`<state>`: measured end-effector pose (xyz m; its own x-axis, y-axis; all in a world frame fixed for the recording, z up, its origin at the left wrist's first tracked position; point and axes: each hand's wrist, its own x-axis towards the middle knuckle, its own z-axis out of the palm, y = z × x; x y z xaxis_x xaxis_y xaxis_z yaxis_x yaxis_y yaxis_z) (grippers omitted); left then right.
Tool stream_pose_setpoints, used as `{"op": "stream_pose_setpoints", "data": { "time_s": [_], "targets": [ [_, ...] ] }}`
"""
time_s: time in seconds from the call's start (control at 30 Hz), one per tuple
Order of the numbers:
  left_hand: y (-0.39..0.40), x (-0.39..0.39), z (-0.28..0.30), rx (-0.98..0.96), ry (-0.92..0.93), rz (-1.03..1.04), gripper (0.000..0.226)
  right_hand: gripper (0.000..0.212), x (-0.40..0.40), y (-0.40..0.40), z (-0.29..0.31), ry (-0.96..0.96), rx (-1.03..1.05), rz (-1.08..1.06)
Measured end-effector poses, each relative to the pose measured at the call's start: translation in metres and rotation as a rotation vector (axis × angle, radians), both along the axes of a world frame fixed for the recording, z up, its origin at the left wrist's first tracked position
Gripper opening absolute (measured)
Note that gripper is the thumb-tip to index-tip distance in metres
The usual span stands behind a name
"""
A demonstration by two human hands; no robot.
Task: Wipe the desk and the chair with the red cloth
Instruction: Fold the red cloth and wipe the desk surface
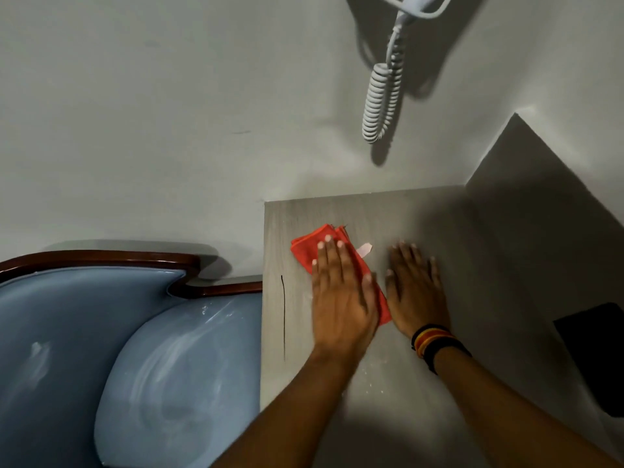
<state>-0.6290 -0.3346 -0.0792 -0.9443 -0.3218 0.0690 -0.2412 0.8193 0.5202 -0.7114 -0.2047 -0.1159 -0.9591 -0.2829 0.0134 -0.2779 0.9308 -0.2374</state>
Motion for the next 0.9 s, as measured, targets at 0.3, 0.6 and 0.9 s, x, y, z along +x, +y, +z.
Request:
{"op": "stream_pose_setpoints", "data": {
  "time_s": [0.3,0.6,0.9],
  "targets": [
    [-0.007,-0.077,-0.021,-0.092,-0.207,0.232,0.076,0.058,0.003,0.001,0.002,0.035,-0.060,-0.007],
    [-0.085,-0.023,-0.022,-0.244,-0.154,-0.016,0.068,0.054,0.002,0.001,-0.002,0.033,-0.079,-0.011],
    [-0.046,0.120,-0.034,-0.153,-0.121,-0.012,0.070,0.056,0.004,-0.001,0.005,-0.002,-0.042,-0.004]
  ]
}}
